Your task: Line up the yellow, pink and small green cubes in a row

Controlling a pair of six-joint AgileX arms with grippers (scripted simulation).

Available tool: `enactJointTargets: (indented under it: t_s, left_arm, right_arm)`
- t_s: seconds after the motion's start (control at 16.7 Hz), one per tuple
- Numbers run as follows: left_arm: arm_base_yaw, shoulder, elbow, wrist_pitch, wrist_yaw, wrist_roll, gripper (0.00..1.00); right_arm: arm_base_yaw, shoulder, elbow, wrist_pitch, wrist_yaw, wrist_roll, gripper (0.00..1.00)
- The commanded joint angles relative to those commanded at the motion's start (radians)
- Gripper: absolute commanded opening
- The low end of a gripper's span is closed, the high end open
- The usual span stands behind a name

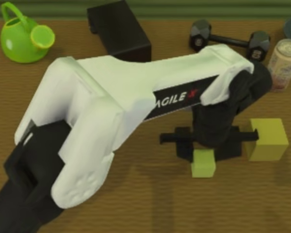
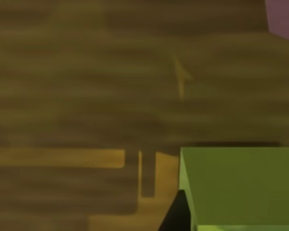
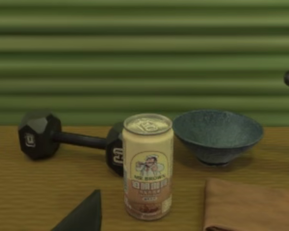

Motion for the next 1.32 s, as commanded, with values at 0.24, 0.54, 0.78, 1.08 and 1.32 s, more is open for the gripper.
enactJointTargets:
  t_s: [0.24, 0.54, 0.78, 1.08, 1.32]
  left_arm:
    - [0.000, 0.000, 0.000, 0.000, 0.000, 0.000, 0.90]
    - [0.000, 0.000, 0.000, 0.000, 0.000, 0.000, 1.00]
    - [0.000, 0.000, 0.000, 0.000, 0.000, 0.000, 1.00]
    - [0.004, -0.001, 0.075, -0.076, 0.000, -0.004, 1.00]
    - [0.013, -0.011, 0.218, -0.235, 0.000, -0.007, 1.00]
  right_arm:
    - [0.000, 0.000, 0.000, 0.000, 0.000, 0.000, 1.00]
    - [0.000, 0.000, 0.000, 0.000, 0.000, 0.000, 1.00]
    - [0.000, 0.000, 0.000, 0.000, 0.000, 0.000, 1.00]
    - [0.000, 0.000, 0.000, 0.000, 0.000, 0.000, 1.00]
    - [0.000, 0.000, 0.000, 0.000, 0.000, 0.000, 1.00]
